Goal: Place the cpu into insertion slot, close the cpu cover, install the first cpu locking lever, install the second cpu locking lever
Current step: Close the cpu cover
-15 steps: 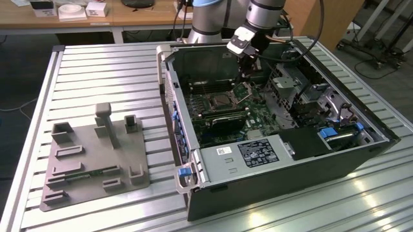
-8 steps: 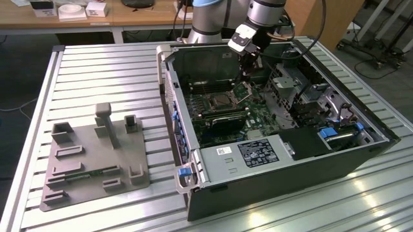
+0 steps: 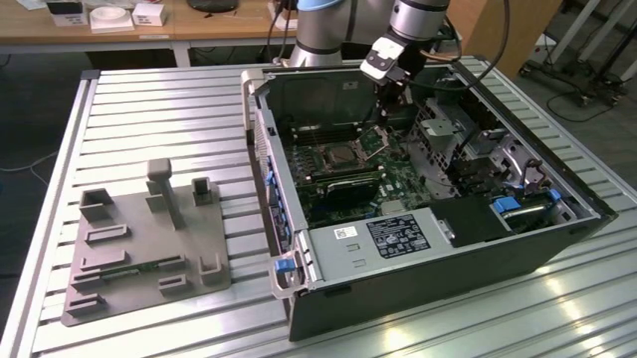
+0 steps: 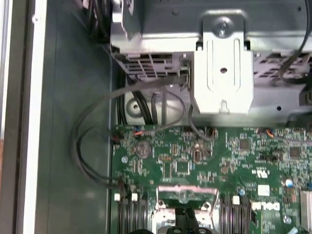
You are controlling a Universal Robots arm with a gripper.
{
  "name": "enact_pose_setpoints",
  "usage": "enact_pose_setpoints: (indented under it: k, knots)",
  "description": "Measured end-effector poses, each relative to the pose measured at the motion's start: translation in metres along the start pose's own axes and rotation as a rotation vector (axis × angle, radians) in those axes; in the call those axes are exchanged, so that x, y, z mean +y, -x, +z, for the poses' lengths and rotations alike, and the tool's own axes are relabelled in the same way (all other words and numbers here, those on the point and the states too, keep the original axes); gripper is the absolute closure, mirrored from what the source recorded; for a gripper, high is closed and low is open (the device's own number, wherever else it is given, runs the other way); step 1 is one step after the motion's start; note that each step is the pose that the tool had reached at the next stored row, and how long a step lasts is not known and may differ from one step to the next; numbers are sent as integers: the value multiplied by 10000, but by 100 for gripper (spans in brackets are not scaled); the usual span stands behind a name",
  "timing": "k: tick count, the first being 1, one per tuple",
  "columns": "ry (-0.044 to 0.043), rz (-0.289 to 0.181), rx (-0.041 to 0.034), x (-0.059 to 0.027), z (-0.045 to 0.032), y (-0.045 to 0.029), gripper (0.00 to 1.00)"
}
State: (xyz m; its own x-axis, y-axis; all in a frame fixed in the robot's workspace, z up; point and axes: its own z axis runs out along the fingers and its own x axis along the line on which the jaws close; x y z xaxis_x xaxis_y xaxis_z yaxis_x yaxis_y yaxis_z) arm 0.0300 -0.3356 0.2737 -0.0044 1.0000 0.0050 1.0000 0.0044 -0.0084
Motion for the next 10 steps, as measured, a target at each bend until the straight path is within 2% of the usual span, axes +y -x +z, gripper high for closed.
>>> enact_pose_setpoints:
  k: [10]
  knots:
    - [0,0,-1,210,9,1,89]
